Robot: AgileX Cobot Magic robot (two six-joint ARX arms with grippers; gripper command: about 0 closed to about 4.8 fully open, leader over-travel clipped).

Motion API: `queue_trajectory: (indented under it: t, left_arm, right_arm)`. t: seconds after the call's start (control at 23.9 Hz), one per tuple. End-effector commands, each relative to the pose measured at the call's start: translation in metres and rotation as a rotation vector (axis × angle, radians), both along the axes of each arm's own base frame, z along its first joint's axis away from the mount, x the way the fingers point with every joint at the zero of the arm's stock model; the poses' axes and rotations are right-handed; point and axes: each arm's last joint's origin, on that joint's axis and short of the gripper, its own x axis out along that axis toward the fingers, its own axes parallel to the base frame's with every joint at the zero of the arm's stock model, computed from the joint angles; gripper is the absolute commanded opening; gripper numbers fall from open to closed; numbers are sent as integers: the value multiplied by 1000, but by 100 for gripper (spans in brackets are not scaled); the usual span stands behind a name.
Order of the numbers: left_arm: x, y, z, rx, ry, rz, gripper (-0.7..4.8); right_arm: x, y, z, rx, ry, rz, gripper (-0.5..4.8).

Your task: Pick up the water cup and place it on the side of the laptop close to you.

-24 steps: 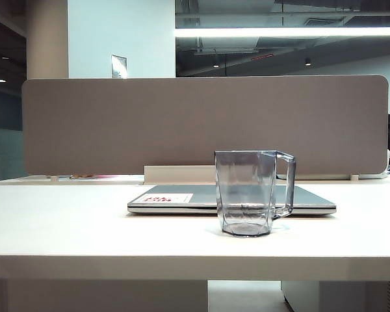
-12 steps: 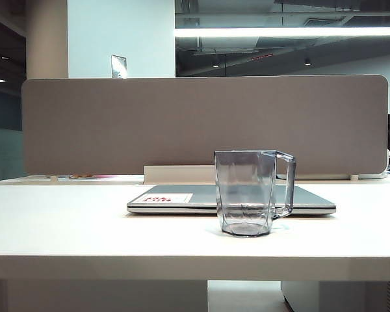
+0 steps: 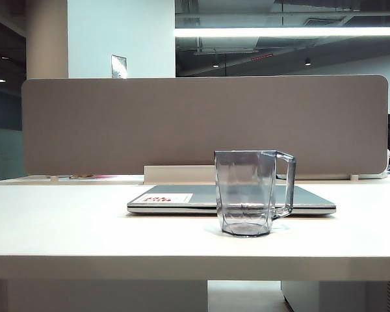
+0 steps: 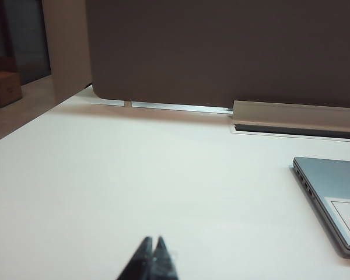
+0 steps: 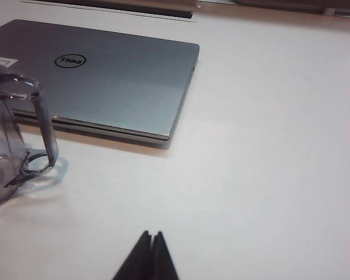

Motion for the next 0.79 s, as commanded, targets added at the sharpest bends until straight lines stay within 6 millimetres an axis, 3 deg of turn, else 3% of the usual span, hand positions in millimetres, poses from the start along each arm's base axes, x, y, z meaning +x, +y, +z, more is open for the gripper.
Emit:
queue_trajectory:
  t: [0.04, 0.79]
  left_arm:
    - [0, 0, 0, -1, 10, 2, -4]
    - [0, -8, -5, -3, 64, -71, -3]
  right_arm:
    - [1, 0, 2, 7, -12, -1, -5]
    - [1, 0, 2, 7, -12, -1, -5]
